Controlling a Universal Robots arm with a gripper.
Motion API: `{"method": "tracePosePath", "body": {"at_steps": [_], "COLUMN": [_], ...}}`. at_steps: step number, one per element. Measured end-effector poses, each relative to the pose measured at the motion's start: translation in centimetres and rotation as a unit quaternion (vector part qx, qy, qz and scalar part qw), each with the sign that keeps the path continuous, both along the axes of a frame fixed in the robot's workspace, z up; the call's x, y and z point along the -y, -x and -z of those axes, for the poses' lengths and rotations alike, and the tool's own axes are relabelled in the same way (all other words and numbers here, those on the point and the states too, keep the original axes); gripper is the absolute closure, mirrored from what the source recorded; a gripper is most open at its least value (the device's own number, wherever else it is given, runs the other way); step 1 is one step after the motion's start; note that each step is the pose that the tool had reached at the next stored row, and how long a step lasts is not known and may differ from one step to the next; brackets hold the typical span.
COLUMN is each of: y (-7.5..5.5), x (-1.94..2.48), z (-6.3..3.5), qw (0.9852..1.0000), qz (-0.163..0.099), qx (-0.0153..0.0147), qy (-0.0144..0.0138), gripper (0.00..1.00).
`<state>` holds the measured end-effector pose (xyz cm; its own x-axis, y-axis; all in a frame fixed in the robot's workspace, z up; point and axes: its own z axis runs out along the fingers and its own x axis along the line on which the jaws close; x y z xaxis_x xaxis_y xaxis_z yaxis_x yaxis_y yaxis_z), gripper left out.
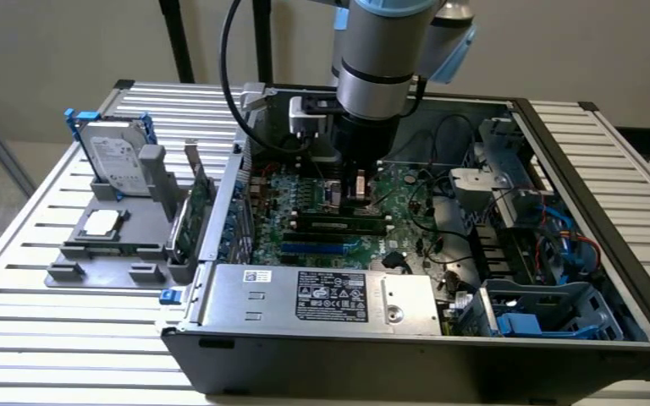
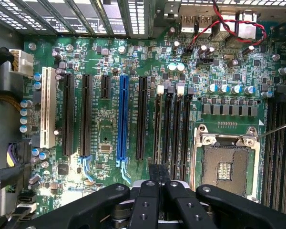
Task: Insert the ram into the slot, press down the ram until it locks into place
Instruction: 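Press down the ram until it locks into place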
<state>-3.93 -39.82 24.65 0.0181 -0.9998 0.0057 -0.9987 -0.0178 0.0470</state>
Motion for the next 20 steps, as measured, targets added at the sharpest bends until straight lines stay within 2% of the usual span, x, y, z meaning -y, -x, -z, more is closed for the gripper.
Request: {"method": "tracePosePath", "body": {"at_steps": [10, 12, 15, 17, 19, 20], "y": [0.1, 0.1, 0.2, 0.2, 0.2, 0.2], "x": [-0.37, -0.41, -0.44, -0.46, -0.48, -0.47], "z": [1.39, 1.72, 2.22, 2.24, 1.58, 1.11], "qw": [1.0, 1.0, 1.0, 1.0, 1.0, 1.0], "qz": [0.0, 0.0, 0.0, 0.0, 0.0, 0.0], "qx": [0.0001, 0.0004, 0.0024, 0.0032, 0.0038, 0.0036], "qy": [-0.0001, 0.0008, 0.001, 0.0009, -0.0005, -0.0001], "gripper": [0.89, 0.89, 0.89, 0.89, 0.89, 0.89]}}
